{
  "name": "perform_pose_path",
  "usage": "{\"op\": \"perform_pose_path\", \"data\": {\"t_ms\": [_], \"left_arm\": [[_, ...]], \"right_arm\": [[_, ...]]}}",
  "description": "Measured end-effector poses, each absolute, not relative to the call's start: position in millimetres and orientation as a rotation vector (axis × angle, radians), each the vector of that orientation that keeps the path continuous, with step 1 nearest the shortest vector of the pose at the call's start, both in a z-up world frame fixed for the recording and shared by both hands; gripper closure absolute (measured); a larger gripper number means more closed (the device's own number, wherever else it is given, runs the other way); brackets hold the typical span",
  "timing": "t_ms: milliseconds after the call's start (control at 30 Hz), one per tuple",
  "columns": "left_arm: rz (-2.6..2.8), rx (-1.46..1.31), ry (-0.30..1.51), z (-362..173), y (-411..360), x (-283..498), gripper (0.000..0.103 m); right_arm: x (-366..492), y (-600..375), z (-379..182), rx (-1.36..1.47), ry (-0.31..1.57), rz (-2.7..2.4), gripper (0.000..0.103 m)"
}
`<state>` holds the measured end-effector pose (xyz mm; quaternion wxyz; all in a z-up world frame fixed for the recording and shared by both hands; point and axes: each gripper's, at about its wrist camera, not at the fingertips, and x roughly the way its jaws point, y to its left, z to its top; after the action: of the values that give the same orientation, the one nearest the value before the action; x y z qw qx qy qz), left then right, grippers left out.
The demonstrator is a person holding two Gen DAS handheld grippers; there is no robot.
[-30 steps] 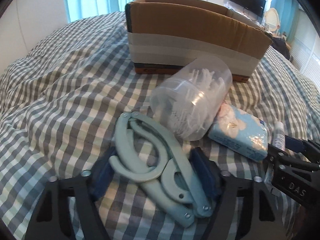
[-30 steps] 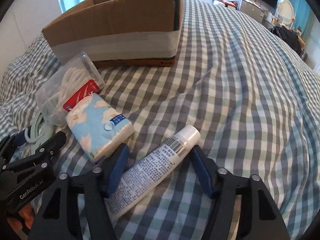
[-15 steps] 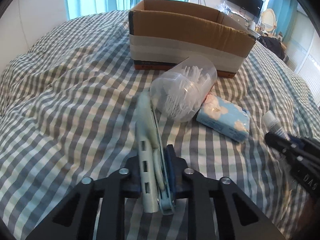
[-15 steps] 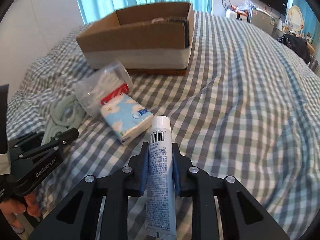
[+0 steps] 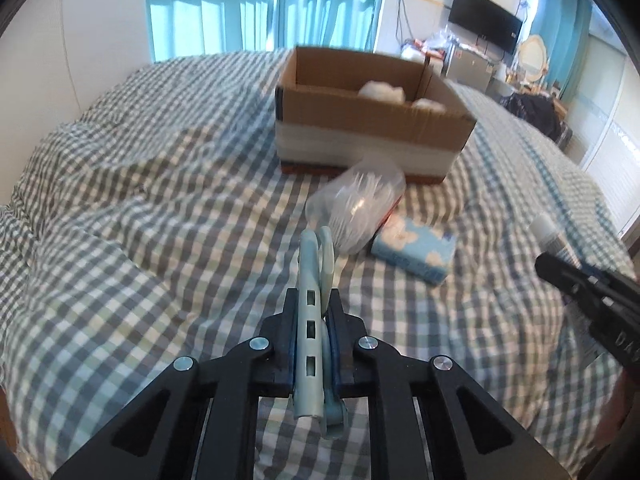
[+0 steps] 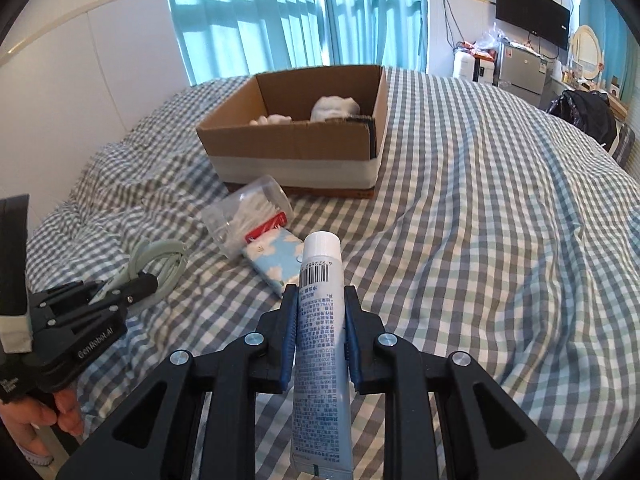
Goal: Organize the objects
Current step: 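Grasp the green hanger with the left tool while the right tool grasps the white tube, then carry hanger and tube into the box and open both tools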
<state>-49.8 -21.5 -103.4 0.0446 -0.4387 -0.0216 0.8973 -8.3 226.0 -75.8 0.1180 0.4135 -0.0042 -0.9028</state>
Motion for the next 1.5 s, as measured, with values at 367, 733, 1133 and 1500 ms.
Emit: {"op": "perform_pose_path", "data": {"t_ms": [367,733,1133,1500], "left_arm": [[2.798,-1.118,-0.048,-43,-11,-54,0.091],[2.835,-0.929,-0.057,13,-7,-115,0.091],[2.834,-0.892,0.003,10,2,-226,0.091],[2.779,-1.005,0.071,-50,6,-300,0.091]], "right_arm": [[-6,228,-29,1.08,-0.04,-2.635,0.083],[-75,214,39,0.904,-0.034,-2.622,0.083],[-205,180,38,0.88,-0.027,-2.584,0.083],[-302,179,-33,1.014,-0.044,-2.572,0.083]]}}
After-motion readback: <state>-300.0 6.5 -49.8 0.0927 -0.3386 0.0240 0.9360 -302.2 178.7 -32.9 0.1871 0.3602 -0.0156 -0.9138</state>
